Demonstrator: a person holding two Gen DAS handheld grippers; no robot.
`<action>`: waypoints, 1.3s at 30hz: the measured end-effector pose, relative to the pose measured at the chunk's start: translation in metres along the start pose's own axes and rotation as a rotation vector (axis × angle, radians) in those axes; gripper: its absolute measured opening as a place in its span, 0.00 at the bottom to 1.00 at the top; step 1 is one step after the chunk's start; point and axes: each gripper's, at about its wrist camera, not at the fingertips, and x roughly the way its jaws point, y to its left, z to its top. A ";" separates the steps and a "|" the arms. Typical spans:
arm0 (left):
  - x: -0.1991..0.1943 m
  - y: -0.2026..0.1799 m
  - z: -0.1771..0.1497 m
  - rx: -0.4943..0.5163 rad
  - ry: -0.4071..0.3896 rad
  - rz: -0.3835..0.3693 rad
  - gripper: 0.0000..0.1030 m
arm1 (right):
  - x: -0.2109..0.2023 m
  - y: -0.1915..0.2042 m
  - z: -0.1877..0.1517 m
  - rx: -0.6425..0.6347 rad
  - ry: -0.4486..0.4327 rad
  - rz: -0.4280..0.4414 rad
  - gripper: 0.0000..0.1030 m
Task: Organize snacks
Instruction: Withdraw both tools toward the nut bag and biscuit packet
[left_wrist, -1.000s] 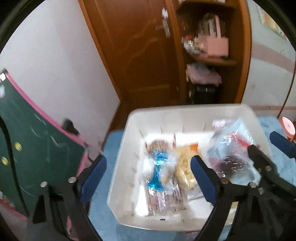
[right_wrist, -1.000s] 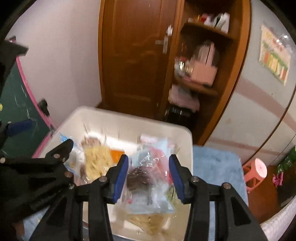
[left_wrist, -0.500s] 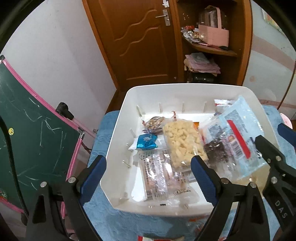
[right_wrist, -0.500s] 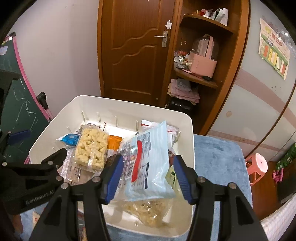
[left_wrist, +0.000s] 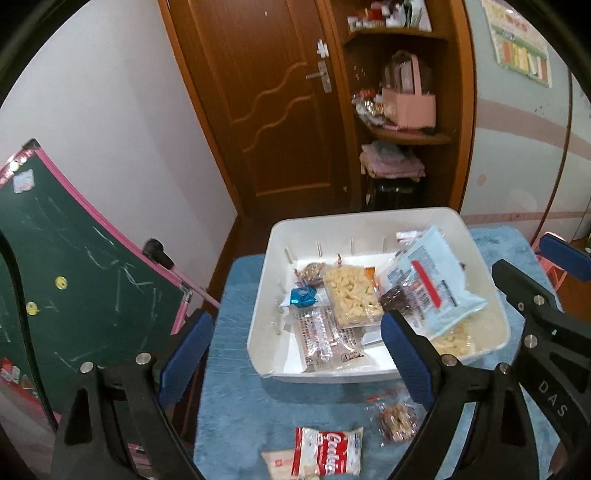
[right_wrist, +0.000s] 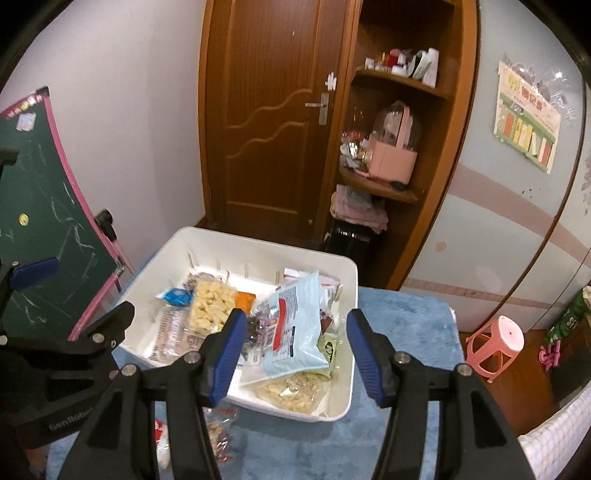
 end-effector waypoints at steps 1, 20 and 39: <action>-0.010 0.002 0.000 0.001 -0.011 0.001 0.90 | -0.009 0.000 0.001 -0.001 -0.011 -0.001 0.56; -0.137 0.028 -0.045 0.007 -0.164 0.003 0.91 | -0.128 0.020 -0.017 -0.036 -0.149 0.038 0.60; -0.052 0.054 -0.158 -0.197 0.051 0.035 0.99 | -0.035 0.027 -0.082 0.046 0.103 0.149 0.61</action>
